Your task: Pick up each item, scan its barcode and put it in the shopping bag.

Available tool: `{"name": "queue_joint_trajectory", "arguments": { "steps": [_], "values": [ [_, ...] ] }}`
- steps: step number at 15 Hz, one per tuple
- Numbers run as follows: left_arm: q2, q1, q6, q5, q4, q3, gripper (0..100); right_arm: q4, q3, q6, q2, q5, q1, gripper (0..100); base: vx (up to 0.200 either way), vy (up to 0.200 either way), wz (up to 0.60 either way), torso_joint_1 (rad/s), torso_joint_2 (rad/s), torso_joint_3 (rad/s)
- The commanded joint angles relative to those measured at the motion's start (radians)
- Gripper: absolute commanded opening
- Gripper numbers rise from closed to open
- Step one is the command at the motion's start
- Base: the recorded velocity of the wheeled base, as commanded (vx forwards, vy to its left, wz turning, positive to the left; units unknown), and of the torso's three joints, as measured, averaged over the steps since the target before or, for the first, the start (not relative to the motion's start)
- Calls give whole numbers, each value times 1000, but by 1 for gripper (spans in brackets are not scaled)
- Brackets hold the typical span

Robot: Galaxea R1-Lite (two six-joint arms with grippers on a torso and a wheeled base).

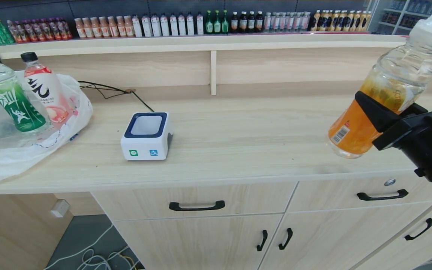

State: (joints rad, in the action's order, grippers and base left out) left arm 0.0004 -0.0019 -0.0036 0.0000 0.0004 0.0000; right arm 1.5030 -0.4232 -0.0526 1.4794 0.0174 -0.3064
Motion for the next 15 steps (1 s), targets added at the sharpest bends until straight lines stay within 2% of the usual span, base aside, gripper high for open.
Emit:
{"name": "queue_joint_trajectory", "arguments": {
  "steps": [1, 11, 15],
  "values": [
    [1, 0, -1, 0, 0, 0, 100, -1, 6, 0, 2, -1, 1, 0, 0, 200, 0, -12, 7, -7],
    [1, 0, -4, 0, 0, 0, 100, 3, 34, 7, -5, -19, 10, 0, 0, 200, 0, 1, 3, 1],
    [1, 0, -6, 0, 0, 0, 100, -4, 41, 26, -40, -30, -25, 0, 0, 200, 0, 6, 2, 2]
  ]
}}
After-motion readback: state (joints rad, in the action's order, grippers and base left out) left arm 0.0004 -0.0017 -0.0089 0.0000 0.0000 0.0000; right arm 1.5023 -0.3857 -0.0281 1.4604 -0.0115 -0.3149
